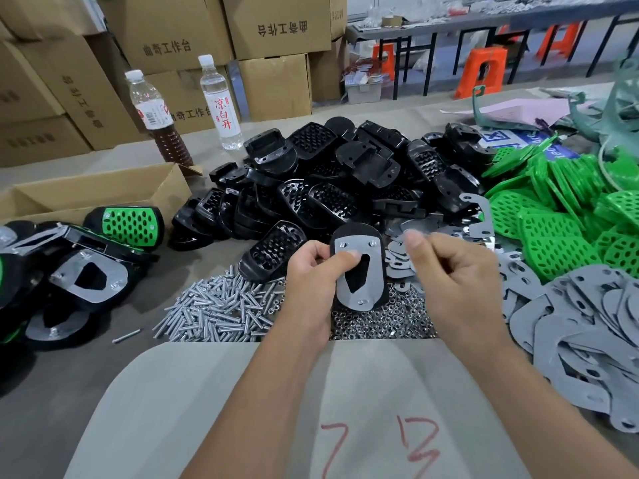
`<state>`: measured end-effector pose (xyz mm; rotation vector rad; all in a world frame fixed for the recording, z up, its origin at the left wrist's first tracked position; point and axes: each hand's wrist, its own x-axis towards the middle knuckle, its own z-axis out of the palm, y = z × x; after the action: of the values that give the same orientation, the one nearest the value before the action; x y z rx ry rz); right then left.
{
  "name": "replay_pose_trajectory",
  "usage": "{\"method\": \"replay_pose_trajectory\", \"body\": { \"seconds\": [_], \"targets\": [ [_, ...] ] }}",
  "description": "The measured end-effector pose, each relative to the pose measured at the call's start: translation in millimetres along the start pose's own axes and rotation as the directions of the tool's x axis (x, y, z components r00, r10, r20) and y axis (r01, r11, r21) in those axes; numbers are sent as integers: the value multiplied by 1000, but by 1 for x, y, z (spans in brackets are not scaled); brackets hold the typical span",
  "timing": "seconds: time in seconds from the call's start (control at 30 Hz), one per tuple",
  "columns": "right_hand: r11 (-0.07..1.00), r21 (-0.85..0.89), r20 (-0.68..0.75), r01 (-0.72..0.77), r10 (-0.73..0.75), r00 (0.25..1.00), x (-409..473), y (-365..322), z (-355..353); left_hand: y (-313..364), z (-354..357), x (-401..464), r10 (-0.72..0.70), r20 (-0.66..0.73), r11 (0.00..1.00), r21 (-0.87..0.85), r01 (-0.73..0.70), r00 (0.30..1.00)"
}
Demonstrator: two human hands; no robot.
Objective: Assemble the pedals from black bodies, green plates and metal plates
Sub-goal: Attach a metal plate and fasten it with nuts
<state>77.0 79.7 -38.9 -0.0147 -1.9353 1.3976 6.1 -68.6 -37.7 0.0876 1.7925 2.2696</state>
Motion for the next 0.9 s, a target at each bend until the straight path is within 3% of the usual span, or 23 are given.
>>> {"method": "replay_pose_trajectory", "body": {
  "seconds": [0.13, 0.23, 0.5, 0.6, 0.77, 0.9],
  "targets": [
    [998, -64, 150, -12, 22, 989, 2, 1, 7, 0, 0, -1, 11, 27, 999, 33, -12, 1000],
    [995, 50, 160, -87, 78, 984, 3, 2, 6, -1, -1, -1, 14, 59, 999, 34, -16, 998],
    [959, 221, 45, -176, 170, 984, 2, 4, 12, 1, 0, -5, 76, 137, 997, 25, -80, 988],
    [960, 207, -21, -190, 199, 980, 2, 5, 15, 1, 1, -7, 110, 119, 994, 8, -112, 987],
    [981, 160, 52, -107, 100, 994, 2, 1, 16, 2, 0, -8, 107, 100, 994, -10, -106, 989],
    [992, 102, 9, -79, 78, 997, 2, 2, 16, 0, 0, -8, 104, 97, 994, 22, -106, 990]
  ]
}}
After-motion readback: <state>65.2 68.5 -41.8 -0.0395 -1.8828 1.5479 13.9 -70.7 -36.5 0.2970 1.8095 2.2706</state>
